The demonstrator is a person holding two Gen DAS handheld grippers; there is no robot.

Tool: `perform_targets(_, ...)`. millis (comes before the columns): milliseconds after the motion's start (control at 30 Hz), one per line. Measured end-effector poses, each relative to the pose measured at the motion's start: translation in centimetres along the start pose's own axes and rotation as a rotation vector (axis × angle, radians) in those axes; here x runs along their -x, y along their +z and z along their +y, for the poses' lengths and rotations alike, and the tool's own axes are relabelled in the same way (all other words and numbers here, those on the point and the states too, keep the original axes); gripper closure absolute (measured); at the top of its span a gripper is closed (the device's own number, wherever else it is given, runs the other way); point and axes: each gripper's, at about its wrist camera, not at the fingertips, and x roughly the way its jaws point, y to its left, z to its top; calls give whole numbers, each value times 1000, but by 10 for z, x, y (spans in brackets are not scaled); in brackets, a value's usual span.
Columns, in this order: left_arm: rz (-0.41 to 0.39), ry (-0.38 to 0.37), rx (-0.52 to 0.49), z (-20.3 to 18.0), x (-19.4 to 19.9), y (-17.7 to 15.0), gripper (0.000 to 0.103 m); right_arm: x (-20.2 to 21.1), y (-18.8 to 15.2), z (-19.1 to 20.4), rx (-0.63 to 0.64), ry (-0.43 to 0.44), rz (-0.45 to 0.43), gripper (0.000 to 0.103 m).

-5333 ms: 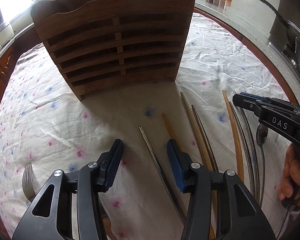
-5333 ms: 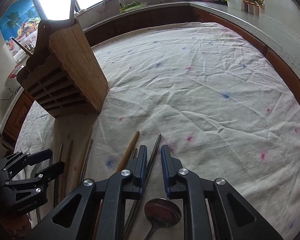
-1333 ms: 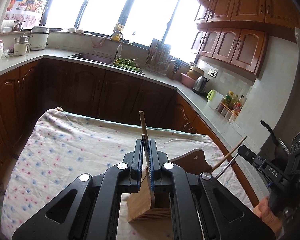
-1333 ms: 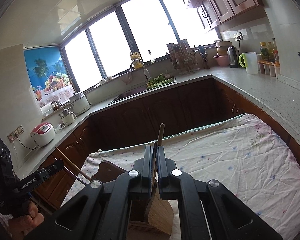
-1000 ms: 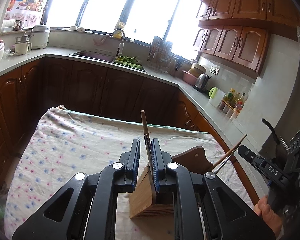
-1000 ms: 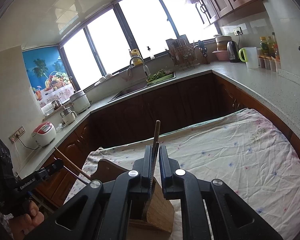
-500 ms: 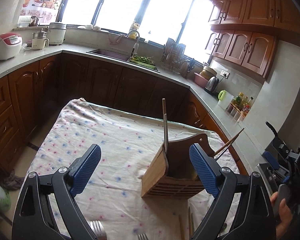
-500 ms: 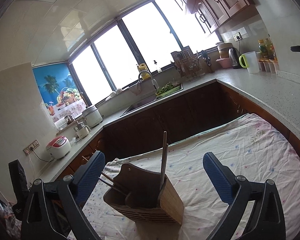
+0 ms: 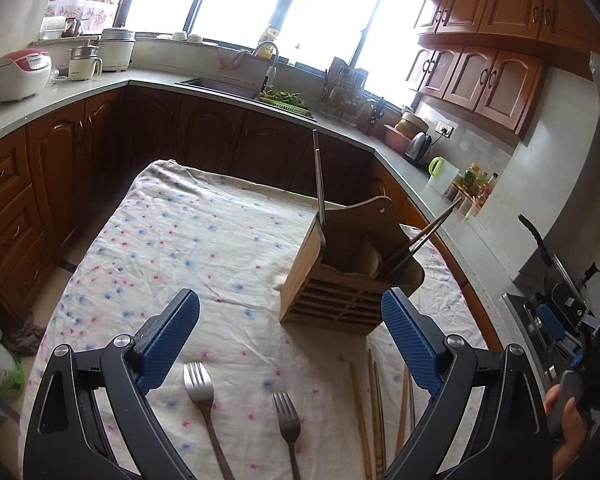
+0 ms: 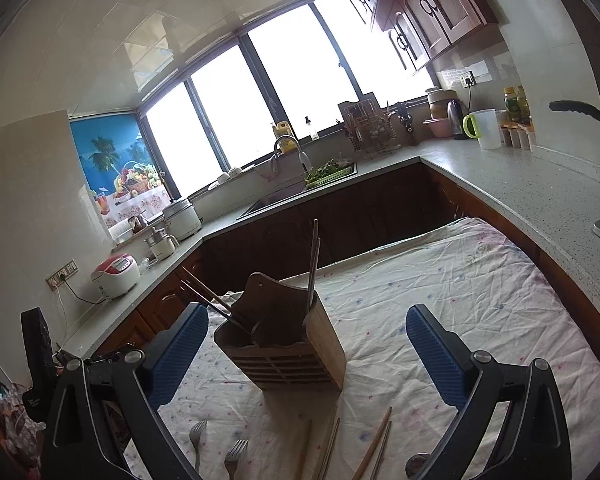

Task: Organize utensils
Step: 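Move the left tool to another wooden chopstick and close on it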

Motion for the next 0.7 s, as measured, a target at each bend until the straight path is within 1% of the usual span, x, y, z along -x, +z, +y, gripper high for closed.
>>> perform_targets(100,41,-7,-5,-2,-2,-18,9,10,-15,-8,-1,-28,19,2)
perform_targets(200,89,-10,-11,-5,-7,-34,9,16,-32,-18,-11,-56,57,2)
perform_targets(433,176,-14,-33,-19,-24,-59,9,17,-68,-46,-44,-114,157,2)
perform_targets(567,210,-24,-63,-32,-34,-64,9,16,-77,-55,-47,-137,189,2)
perform_targets(700,240,-28,-103,-45,-44,-68,9,12,-76,-57,-45,-135,202,3)
